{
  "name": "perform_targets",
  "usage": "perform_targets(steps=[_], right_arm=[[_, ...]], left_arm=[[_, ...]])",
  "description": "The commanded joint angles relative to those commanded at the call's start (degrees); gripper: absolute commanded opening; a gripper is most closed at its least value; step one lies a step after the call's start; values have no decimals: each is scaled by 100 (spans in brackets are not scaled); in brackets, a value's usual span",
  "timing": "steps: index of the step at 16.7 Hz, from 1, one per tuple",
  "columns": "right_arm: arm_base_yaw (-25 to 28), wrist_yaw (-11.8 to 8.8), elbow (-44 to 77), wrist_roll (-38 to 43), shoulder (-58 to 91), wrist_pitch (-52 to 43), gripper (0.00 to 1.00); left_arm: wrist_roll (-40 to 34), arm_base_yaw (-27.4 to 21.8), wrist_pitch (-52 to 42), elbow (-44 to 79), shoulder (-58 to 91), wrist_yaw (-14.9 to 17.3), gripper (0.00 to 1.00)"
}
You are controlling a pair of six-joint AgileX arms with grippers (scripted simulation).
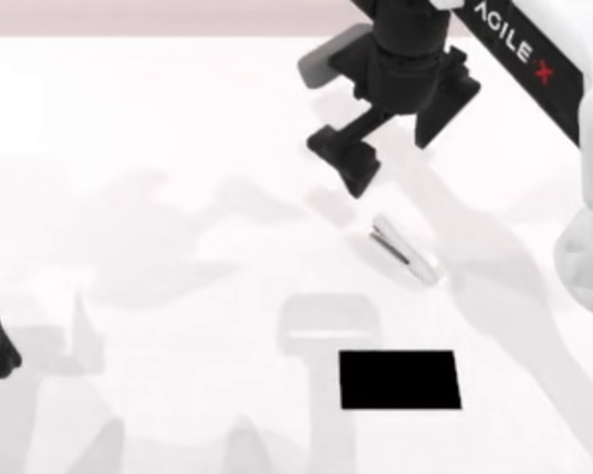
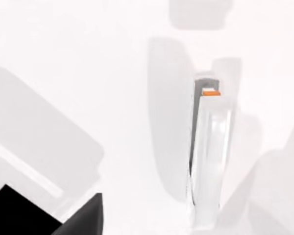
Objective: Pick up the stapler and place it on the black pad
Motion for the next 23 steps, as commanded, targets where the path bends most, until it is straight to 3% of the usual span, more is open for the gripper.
perform_targets(steps=[11,17,23], right_arm=[[35,-11,-3276,7,-645,2594,100],[38,-12,-3580,11,-688,2878,100],[38,-12,-3580,11,-688,2878,55]], left_arm=[[0,0,0,0,0,0,100],[0,0,0,0,0,0,100],[0,0,0,0,0,0,100]])
